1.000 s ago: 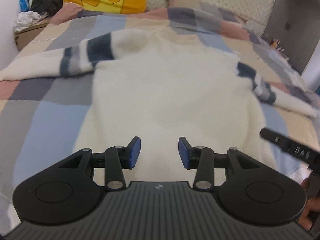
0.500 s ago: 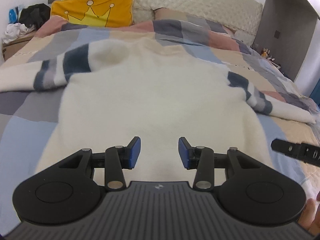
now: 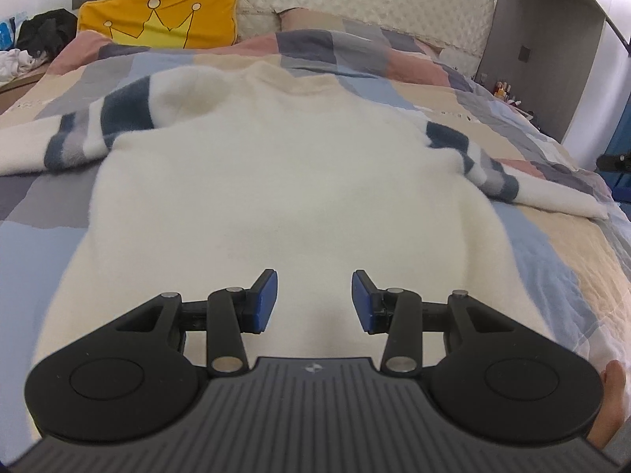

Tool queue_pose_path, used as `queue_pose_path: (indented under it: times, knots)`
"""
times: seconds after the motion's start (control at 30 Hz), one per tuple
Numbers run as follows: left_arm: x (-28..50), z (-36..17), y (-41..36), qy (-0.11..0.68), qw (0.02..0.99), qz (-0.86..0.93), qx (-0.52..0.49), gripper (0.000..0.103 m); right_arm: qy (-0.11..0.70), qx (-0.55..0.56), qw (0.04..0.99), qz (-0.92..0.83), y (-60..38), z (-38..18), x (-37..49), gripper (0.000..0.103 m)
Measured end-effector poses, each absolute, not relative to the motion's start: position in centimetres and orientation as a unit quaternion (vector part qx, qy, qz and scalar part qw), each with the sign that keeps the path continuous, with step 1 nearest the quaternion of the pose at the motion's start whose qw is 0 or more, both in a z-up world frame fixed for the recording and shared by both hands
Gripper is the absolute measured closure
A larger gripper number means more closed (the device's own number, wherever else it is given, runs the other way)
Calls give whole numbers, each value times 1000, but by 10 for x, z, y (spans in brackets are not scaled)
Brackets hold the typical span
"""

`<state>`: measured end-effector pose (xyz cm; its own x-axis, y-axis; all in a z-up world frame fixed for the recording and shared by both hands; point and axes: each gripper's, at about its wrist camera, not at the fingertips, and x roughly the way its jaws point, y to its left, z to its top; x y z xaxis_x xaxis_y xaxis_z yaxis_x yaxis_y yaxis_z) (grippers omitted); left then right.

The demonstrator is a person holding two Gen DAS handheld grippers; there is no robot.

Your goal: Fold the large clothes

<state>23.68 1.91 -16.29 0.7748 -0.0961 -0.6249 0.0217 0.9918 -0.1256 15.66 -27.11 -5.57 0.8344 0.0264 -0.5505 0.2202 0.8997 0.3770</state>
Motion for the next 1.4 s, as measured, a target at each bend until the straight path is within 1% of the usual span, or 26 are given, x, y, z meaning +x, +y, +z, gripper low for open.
queue_pose_path:
  times: [0.1,0.17,0.23,0.27,0.3,0.5,0.6,0.7,0.87,0.97,1.0,1.03,1.07,1.13,1.17,1.23,1.27,1.33,1.4]
  knots:
    - [239,-166,19,338,938,-30,-63,55,288,228,928,-67,-300,-68,165,45]
    - [240,-168,18,342,937,-26,-60,55,291,252,920,-72,-320,-83,168,41]
    - [243,-172,17,346,936,-21,-59,55,292,279,911,-78,-336,-99,169,18]
    - [245,-173,18,348,936,-18,-61,55,290,290,909,-80,-343,-107,170,16]
    - [246,-175,19,349,935,-15,-63,55,293,298,905,-82,-350,-116,173,17]
    - [261,-186,24,363,929,11,-78,55,300,348,884,-85,-388,-158,203,17]
    - [267,-190,24,368,926,19,-78,55,300,397,863,-89,-415,-183,221,17]
    - [274,-195,23,373,924,28,-77,55,282,442,848,-77,-438,-204,237,18]
    - [285,-199,23,374,922,37,-87,55,254,449,854,-62,-460,-208,269,17]
    - [290,-200,23,373,922,40,-92,55,224,480,845,-76,-481,-214,281,19]
    - [291,-201,24,373,922,42,-93,55,214,492,840,-83,-489,-215,286,22]
    - [292,-201,24,372,922,43,-95,55,208,503,834,-94,-495,-217,289,28]
    - [293,-202,25,372,922,44,-98,55,206,509,829,-108,-502,-219,293,30]
    - [295,-202,26,372,921,45,-103,55,200,515,824,-125,-512,-221,301,42]
    - [297,-201,27,372,921,46,-103,55,200,515,823,-132,-515,-221,304,45]
    - [299,-201,26,373,921,47,-102,55,209,505,823,-154,-521,-221,311,74]
    - [299,-201,26,374,921,48,-102,55,217,501,822,-162,-524,-221,312,78]
    - [300,-203,22,379,920,50,-87,55,211,514,815,-163,-528,-222,309,83]
    - [302,-206,14,385,920,51,-55,55,212,494,825,-174,-527,-214,306,84]
